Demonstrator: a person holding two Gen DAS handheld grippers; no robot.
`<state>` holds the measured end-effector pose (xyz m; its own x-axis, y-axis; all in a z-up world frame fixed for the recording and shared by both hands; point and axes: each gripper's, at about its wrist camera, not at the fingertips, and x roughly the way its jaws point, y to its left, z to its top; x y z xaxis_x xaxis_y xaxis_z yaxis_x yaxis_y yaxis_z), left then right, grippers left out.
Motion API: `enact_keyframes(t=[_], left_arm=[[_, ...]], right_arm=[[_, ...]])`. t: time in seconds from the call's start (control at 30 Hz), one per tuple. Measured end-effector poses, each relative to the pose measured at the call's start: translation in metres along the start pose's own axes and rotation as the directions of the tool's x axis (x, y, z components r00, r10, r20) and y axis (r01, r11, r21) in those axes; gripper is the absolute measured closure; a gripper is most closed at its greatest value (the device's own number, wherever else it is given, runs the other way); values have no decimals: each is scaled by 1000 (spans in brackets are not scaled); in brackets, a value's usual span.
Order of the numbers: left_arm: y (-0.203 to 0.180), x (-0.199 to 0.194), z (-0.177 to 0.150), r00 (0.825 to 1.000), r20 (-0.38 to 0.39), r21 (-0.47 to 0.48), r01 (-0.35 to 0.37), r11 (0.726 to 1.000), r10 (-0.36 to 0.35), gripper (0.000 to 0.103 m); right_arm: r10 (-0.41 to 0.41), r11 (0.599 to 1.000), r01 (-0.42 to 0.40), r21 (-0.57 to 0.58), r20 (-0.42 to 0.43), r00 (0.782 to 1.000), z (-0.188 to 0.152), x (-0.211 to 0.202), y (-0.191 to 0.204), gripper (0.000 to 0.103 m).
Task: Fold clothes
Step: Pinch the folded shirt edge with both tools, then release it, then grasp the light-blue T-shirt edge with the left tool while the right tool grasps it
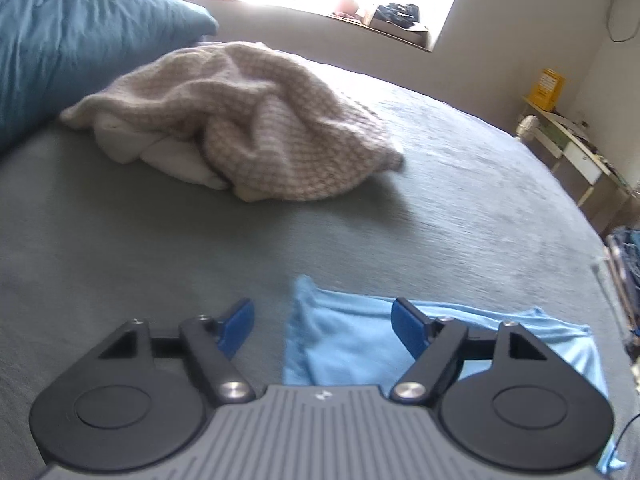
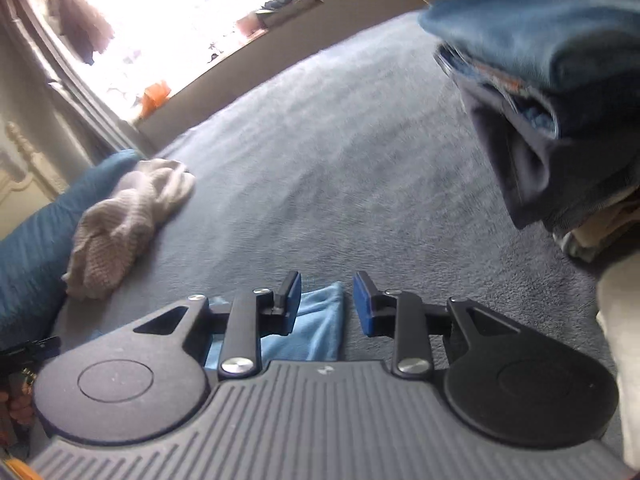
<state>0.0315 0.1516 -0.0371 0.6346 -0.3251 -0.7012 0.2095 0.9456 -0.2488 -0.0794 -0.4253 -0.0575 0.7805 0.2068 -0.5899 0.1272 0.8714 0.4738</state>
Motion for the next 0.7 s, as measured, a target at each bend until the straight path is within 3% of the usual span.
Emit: enact_keyframes(t=[0.17,0.23,0.3,0.4,0.6,0.7], left_arm=[[-23,-18,-7,999,-16,68,44,997,-43,25],[-32,-24,-12,997,-45,86,61,994,-57,24],[-39,-30,-19,995,-75,105,73,992,-65,21],[-48,-37,-36,991,-113,113,85,990,-72,19],[-55,-37,-80,978,-207,156,44,987,-11,20],[-48,-45,-99,972,-230,200,5,980,42,20]], right_arm=[[121,979,-127,-157,-49,991,-5,-23,28,75],[168,952,-206,-228,-173,970,-16,-19,45,75],[200,913,-288,-289,-298,933,-28,-15,62,75],[93,827,-301,-474,-413,906,-61,0,96,75],[-26,696,-315,-645,-461,887,-125,17,125,77],[-169,615,-287,-735,-478,862,-148,16,111,78]])
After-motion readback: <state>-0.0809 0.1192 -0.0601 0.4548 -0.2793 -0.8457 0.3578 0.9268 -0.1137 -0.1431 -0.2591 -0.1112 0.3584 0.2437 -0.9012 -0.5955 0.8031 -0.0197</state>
